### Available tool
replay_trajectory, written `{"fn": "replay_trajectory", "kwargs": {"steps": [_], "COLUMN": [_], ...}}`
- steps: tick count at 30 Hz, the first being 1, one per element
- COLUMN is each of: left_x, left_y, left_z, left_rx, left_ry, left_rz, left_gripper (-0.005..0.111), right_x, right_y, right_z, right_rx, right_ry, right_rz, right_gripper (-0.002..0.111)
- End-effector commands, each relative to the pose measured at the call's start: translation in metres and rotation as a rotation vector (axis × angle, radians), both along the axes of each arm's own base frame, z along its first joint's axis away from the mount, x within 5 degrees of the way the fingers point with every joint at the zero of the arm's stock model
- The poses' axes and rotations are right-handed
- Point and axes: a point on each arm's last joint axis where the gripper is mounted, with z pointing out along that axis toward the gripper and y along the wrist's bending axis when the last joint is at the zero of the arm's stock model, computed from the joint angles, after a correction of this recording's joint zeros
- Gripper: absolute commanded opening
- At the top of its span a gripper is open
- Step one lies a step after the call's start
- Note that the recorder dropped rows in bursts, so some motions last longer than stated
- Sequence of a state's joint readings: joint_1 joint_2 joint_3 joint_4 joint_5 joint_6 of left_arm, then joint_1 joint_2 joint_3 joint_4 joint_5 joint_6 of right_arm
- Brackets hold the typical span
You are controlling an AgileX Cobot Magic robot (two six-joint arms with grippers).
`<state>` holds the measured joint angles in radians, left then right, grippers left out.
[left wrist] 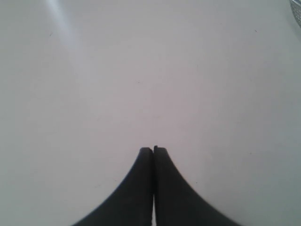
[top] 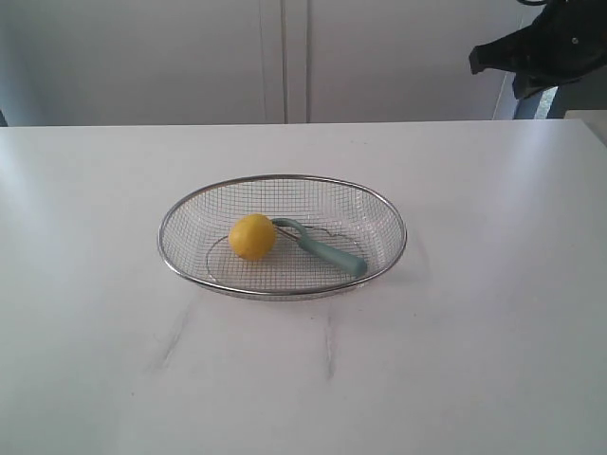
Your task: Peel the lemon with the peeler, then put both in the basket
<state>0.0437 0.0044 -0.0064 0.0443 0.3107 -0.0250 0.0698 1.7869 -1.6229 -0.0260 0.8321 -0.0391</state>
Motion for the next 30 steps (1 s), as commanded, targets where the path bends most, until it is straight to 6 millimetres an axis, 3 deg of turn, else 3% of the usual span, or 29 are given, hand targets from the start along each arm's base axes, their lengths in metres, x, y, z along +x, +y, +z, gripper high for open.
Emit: {"fn": "replay_trajectory", "kwargs": {"steps": [1,16,30], "left_x": [0.000,0.000,0.000], "left_y": [0.000,0.000,0.000], "left_z": [-0.002,-0.002,-0.002], "left_rx": [0.001,0.001,0.001], "left_ry": [-0.002,-0.002,-0.002], "left_rz": [0.004,0.004,0.004], "left_gripper": [0.000,0.000,0.000], "right_x": [-0.013,-0.065,-0.129], "right_y": [-0.006,-0.009,-0.014], "right_z": [0.008,0.027,0.022], "right_rx": [-0.007,0.014,0.062], "right_ry": [-0.029,-0.119,-0.111], "right_rz": [-0.013,-0.034,-0.100], "right_gripper": [0.000,0.000,0.000]}}
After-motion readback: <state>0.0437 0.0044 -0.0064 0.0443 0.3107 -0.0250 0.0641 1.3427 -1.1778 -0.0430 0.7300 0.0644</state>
